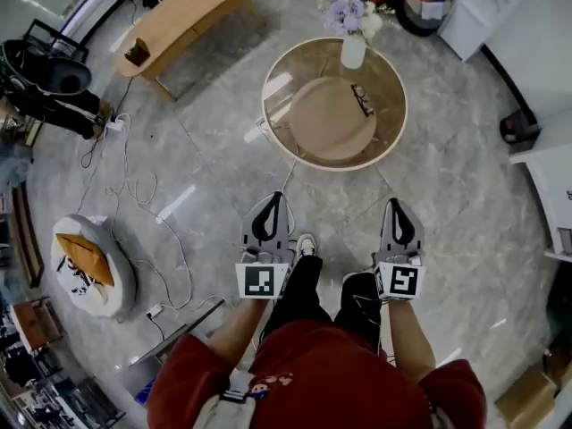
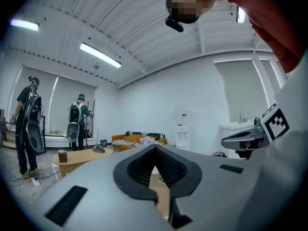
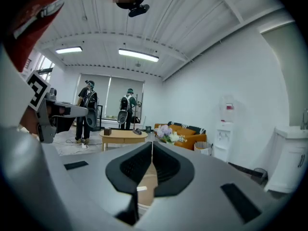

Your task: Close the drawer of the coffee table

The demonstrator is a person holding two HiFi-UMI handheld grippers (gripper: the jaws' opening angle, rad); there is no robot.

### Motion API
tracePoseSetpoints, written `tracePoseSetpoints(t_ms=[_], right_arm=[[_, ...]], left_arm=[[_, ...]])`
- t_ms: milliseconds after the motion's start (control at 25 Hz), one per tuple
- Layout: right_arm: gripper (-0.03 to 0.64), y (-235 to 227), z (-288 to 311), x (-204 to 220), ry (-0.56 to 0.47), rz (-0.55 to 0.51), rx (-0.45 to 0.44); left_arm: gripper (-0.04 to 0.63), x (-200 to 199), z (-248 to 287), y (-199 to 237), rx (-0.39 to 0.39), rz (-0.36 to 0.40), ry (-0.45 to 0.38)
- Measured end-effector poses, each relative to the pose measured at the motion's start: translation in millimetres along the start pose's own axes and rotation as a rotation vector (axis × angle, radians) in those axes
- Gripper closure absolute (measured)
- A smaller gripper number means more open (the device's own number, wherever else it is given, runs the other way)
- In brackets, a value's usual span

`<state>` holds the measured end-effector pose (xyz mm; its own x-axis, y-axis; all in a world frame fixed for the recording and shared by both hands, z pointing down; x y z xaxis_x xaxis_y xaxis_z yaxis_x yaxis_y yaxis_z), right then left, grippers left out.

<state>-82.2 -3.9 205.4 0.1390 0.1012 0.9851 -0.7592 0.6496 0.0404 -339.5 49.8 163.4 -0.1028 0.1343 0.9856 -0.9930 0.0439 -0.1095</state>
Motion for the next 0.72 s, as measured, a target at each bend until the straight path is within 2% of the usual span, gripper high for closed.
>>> tracePoseSetpoints(t_ms=[160, 280, 520, 720], right_arm=[[0.592, 5, -6, -78, -0.059, -0.037, -0.01], [0.592, 8, -8, -113, -0.101, -0.02, 0.008], [0.592, 3, -10, -154, -0.131, -0.002, 0.021], [0.592, 4, 0, -168, -0.156, -0.001, 0.019]], left_arm=[[0.583, -66, -13, 14, -0.009, 0.023, -0.065], [0.583, -94, -19, 21, -0.009, 0.045, -0.105], [0.583, -124, -12, 29, 0.032, 0.013, -0.105], [0.583, -127, -2, 38, 0.073, 0.04, -0.183]])
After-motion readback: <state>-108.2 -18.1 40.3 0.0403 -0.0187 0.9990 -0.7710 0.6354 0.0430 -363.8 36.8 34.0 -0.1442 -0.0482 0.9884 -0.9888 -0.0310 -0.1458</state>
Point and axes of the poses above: the fingertips, and each gripper's own axes: z forward along the fingers, y to its left, x out of its underside, the point moved 5 cm from there along -z, backward along the fingers, and after that the axes turned 10 degrees about -x, right-handed, at the moved point
